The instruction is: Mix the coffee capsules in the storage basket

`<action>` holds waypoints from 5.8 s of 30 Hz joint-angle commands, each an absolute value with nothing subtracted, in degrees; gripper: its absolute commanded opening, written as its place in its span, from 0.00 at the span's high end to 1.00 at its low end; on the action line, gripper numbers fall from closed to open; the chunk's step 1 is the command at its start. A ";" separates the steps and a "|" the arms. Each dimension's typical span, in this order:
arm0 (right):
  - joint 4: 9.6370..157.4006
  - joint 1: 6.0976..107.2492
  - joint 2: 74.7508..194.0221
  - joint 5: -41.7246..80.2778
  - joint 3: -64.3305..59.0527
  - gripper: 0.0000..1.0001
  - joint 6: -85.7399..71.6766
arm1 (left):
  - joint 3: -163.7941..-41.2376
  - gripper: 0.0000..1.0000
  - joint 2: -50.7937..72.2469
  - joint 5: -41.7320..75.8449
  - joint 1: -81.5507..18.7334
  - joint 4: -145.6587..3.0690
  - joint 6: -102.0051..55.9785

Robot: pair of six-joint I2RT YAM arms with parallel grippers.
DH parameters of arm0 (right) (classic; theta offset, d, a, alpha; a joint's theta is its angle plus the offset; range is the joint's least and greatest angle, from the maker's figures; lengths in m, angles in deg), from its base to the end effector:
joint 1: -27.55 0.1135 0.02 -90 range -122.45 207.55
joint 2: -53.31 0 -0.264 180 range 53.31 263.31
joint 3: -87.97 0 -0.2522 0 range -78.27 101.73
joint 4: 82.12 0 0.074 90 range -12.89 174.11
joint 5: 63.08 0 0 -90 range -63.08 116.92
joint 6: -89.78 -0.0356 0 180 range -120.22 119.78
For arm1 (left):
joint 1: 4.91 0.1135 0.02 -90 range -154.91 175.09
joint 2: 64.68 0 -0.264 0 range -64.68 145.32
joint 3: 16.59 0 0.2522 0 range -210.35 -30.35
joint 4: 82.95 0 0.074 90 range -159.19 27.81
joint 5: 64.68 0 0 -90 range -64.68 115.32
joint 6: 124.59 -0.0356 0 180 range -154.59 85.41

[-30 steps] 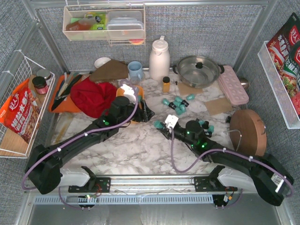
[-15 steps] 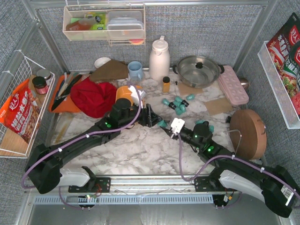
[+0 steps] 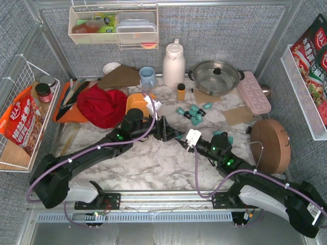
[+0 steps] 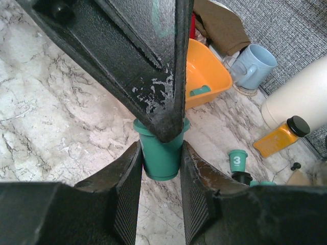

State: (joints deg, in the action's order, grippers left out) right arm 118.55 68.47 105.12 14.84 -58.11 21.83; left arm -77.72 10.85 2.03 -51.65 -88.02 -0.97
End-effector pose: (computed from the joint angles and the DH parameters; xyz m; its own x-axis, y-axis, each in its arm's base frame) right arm 0.1504 0.1402 0.2488 0.3337 -0.1965 -0.9220 -0.7263 0.5699 -0.3844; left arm 0.1978 -0.2307 0.2891 -0.6109 -0.0929 -0.7862 0.7182 0.3529 -0.5997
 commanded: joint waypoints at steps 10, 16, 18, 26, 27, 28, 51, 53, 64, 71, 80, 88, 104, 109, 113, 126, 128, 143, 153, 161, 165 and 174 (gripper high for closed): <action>119.10 68.61 104.19 14.08 -57.80 0.92 22.46 | -78.41 0.37 13.54 -1.52 -52.14 -91.94 1.27; 119.03 68.59 104.20 14.13 -57.92 0.92 22.55 | -78.64 0.42 14.23 -1.96 -52.38 -91.91 1.34; 118.97 68.61 104.18 14.15 -57.91 0.92 22.59 | -78.76 0.47 14.52 -2.02 -52.49 -91.74 1.28; 118.62 68.59 103.93 14.39 -57.96 0.84 22.55 | -79.73 0.60 14.52 -0.96 -52.66 -89.97 0.77; 118.57 68.59 103.85 14.40 -57.87 0.82 22.59 | -79.77 0.62 14.39 -0.54 -52.64 -89.62 0.70; 118.45 68.59 103.84 14.50 -57.80 0.79 22.56 | -79.88 0.63 14.25 0.05 -52.68 -89.06 0.67; 111.41 68.53 101.35 33.80 -56.12 0.30 14.55 | -76.46 0.74 8.96 48.31 -47.58 -74.92 0.21; 107.94 68.41 102.58 39.09 -54.37 0.30 12.51 | -75.81 0.74 9.90 44.19 -43.79 -78.04 1.40; 93.49 63.06 109.75 51.29 -47.77 0.28 -2.05 | -91.59 0.74 29.39 39.27 -34.22 -75.04 -2.07; 89.92 58.09 115.18 46.27 -44.82 0.31 -6.01 | -100.35 0.73 40.59 34.75 -29.35 -74.00 -2.03; 91.18 53.21 128.04 39.44 -39.09 0.34 -6.82 | -107.82 0.68 49.04 29.66 -27.23 -71.53 -1.55; 90.08 49.78 139.63 30.80 -31.44 0.35 -5.79 | -108.49 0.63 51.77 28.26 -26.62 -72.84 -1.72; 87.00 46.10 151.37 28.41 -21.63 0.41 -7.65 | -104.81 0.11 47.19 24.93 -26.56 -78.76 -3.11; 87.12 45.83 152.33 28.33 -21.58 0.42 -8.04 | -99.38 0.01 39.54 25.16 -26.61 -80.91 -1.96; 87.67 45.75 152.95 28.37 -21.58 0.42 -8.04 | -93.52 0.01 32.24 23.71 -26.69 -82.92 -1.36; 87.21 45.75 155.69 30.03 -18.83 0.42 -8.44 | -82.97 0.01 18.28 18.99 -28.57 -82.21 0.84; 86.67 45.79 156.00 30.77 -18.42 0.42 -8.77 | -81.93 0.01 17.29 18.58 -29.37 -81.84 0.74; 84.01 45.72 159.85 33.16 -15.44 0.55 -11.88 | -78.17 0.01 13.83 20.07 -33.12 -80.57 0.53; 83.37 45.74 158.50 32.95 -16.47 0.66 -11.45 | -78.17 0.01 13.39 20.44 -33.65 -80.70 0.31; 83.03 45.74 152.50 31.72 -19.31 0.72 -10.21 | -78.17 0.01 12.68 20.98 -33.74 -80.41 0.24; 82.31 45.74 146.47 28.44 -20.75 0.73 -10.00 | -78.17 0.01 12.23 20.93 -33.74 -80.52 0.23; 100.84 48.89 126.44 12.10 -38.04 0.74 -3.15 | -79.97 0.02 12.32 17.33 -34.44 -80.95 0.04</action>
State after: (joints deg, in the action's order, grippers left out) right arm 88.67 46.90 132.46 21.31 -32.71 -8.01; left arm -78.95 12.55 19.54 -33.97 -80.20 0.37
